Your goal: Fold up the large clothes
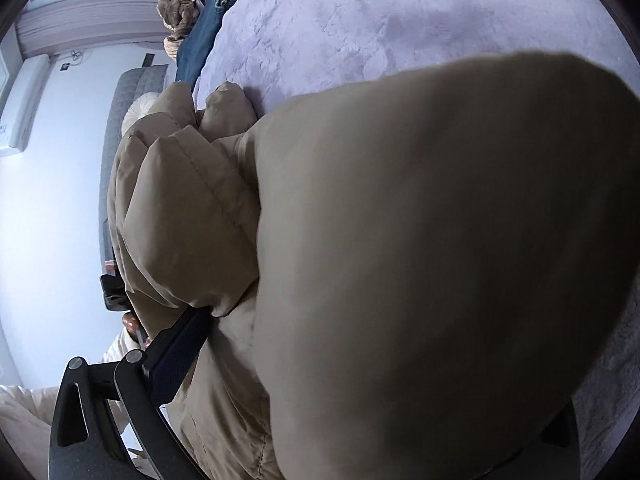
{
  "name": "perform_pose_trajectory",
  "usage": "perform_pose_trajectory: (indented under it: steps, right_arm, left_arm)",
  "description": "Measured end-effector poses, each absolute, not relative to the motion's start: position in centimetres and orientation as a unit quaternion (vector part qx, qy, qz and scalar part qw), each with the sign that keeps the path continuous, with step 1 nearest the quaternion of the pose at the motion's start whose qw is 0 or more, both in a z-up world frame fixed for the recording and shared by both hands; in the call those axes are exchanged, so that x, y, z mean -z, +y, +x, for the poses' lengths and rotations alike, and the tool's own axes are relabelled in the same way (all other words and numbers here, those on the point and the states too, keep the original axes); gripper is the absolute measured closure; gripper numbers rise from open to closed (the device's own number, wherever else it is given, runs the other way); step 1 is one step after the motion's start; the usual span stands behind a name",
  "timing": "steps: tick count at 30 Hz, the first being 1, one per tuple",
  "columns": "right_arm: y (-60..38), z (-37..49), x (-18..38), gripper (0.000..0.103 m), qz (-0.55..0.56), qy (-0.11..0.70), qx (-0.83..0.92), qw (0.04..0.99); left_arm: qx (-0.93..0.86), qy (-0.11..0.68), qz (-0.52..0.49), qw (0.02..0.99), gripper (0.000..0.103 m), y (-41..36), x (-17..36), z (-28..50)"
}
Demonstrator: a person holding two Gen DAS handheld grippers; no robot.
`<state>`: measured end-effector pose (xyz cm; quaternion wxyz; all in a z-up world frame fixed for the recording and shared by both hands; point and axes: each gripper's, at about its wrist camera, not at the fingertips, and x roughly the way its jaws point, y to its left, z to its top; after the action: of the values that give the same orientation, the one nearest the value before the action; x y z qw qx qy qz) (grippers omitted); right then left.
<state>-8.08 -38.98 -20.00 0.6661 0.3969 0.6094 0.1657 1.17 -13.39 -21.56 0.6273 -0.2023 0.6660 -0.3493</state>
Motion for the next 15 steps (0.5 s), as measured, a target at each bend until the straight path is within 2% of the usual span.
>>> perform_pose_trajectory:
  steps: [4,7,8,9,10,12,15]
  right_arm:
    - [-38.9,-8.0,20.2,0.0,0.407,0.614,-0.143,0.661]
    - [-38.7,-7.9,20.2,0.002,0.42,0.609,-0.135,0.659]
    - [-38.8,-7.9,20.1,0.01,0.428,0.606,-0.136,0.657]
    - [-39.1,-8.2,20.1,0.025,0.437,0.6,-0.139,0.655]
    - [-39.3,-8.2,19.9,0.03,0.449,0.594,-0.14,0.652]
    - [-39.4,-8.2,19.5,0.05,0.46,0.585,-0.143,0.653]
    - [-39.0,-7.9,18.5,0.056,0.46,0.579,-0.142,0.658]
  left_arm:
    - [0.318,0.656,-0.138,0.671,0.0,-15.1,19.4,0.3]
    - [0.306,0.644,-0.108,0.693,0.007,-15.9,17.6,0.0]
    - [0.303,0.641,-0.103,0.698,0.009,-16.1,17.2,-0.2]
    - [0.301,0.638,-0.099,0.702,0.013,-16.2,16.8,-0.4]
    - [0.301,0.634,-0.097,0.706,0.017,-16.3,16.4,-0.6]
    - [0.301,0.624,-0.091,0.715,0.021,-16.5,15.4,-0.9]
    - [0.305,0.616,-0.086,0.721,0.021,-16.2,14.5,-0.8]
